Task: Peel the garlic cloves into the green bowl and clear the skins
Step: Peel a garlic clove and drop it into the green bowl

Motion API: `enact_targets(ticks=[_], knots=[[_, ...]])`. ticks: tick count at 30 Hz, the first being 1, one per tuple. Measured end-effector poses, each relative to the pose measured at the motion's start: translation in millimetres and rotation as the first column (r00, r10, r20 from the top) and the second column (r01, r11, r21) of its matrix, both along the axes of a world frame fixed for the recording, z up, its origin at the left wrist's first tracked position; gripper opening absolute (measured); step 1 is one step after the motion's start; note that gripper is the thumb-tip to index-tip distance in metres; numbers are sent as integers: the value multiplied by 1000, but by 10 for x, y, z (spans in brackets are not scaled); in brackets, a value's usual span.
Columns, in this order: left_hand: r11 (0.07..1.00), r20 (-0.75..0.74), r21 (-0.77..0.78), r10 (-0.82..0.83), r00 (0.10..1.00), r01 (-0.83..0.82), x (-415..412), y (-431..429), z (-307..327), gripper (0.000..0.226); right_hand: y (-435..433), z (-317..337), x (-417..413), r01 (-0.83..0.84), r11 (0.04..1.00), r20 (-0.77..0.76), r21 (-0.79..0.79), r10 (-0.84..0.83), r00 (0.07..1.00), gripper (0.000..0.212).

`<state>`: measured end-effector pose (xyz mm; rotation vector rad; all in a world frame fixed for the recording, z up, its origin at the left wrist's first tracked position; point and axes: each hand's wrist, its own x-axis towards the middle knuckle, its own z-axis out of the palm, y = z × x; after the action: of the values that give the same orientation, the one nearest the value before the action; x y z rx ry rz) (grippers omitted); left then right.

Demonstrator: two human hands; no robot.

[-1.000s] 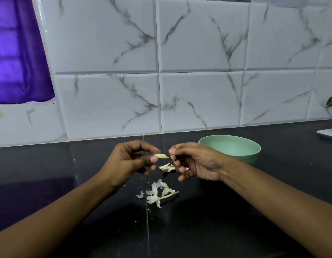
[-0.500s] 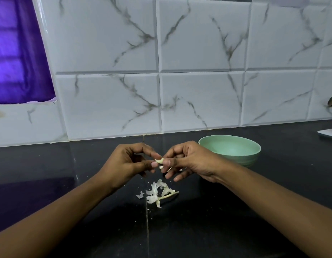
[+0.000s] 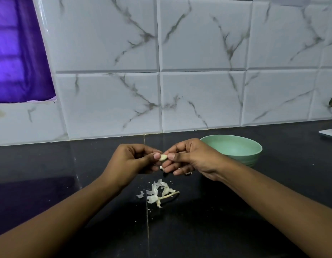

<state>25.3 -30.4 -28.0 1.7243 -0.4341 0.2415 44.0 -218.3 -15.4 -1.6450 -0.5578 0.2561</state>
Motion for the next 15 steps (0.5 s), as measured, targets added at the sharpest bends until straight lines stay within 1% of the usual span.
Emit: enact_targets(ticks=[3,4,6,7,9,10,13,14,15], knots=[[999,-47,-37,6,999,-7,16,22,13,15,-47,48,-15,-41,996,-79,-73,36,996,22],[999,-58,-48,8,998,-11,21,28,13,13,-64,62,-19,-31,992,-58,-126,24,998,25],[998,-83,-63,9,996,-15,30,36,19,12,-78,80,-20,42,978,57,-202,-31,998,29],[997,-99,-69,10,995,-16,30,41,22,12,-72,77,-19,81,977,118,-195,-59,991,25],[997,-127,-77,6,992,-16,34,41,27,14,-57,61,-8,129,984,186,-124,-105,977,9],[997,-141,-78,2,990,-13,35,38,28,15,-49,50,-5,138,986,196,-95,-117,974,12],[997,-179,-76,-8,984,-5,36,26,15,8,-21,1,3,111,991,156,-77,-98,983,35],[997,-186,-74,-7,982,-7,34,23,8,5,-4,-20,5,88,994,149,-69,-77,986,38],[998,-189,-67,-3,982,-10,30,17,4,4,18,-41,6,71,996,153,-62,-61,986,35]])
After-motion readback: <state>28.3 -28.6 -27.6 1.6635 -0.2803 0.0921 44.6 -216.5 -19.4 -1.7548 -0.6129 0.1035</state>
